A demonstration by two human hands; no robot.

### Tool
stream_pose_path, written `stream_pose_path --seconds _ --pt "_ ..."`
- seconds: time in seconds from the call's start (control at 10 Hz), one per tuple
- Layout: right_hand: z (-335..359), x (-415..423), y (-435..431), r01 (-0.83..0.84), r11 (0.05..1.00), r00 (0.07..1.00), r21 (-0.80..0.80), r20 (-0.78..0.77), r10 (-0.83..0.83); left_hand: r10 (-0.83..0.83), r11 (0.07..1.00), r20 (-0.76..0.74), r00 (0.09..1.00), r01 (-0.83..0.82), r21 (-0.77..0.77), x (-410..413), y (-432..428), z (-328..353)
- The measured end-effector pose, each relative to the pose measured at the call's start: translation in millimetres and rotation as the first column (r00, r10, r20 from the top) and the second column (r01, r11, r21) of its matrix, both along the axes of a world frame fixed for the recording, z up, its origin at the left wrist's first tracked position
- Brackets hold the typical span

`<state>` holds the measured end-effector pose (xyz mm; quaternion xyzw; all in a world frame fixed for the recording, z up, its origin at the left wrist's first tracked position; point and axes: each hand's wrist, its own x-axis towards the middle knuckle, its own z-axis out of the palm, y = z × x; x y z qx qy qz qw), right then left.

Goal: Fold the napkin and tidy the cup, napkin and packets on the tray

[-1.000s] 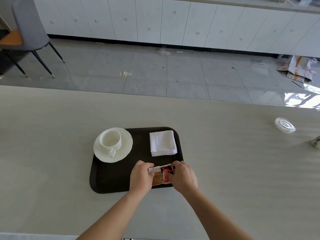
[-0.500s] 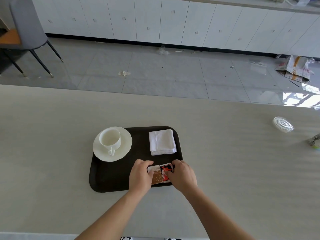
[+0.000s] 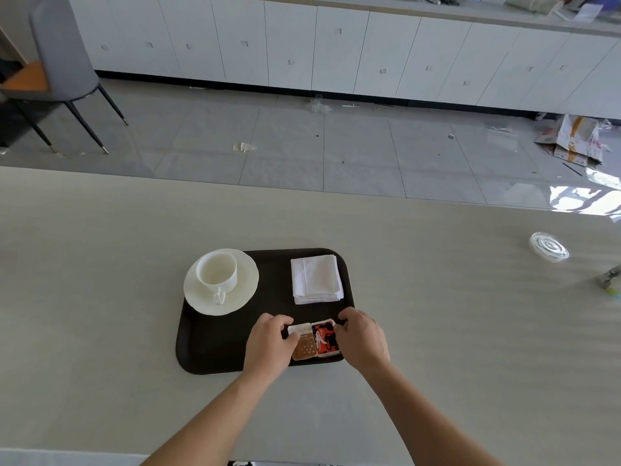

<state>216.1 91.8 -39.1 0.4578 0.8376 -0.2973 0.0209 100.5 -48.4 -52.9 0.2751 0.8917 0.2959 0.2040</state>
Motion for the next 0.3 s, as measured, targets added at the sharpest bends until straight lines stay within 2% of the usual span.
stream_pose_path --seconds 0.2,0.3 --pt "4 1 3 -0.021 1.0 0.999 -0.002 -0.046 0.021 0.023 1.0 0.005 1.0 -0.023 -0.015 -5 -3 3" --pt "7 -5 5 -0.047 0.999 0.998 0.012 -0.047 0.047 -0.052 0.996 -0.084 0.995 0.045 -0.082 -10 -5 9"
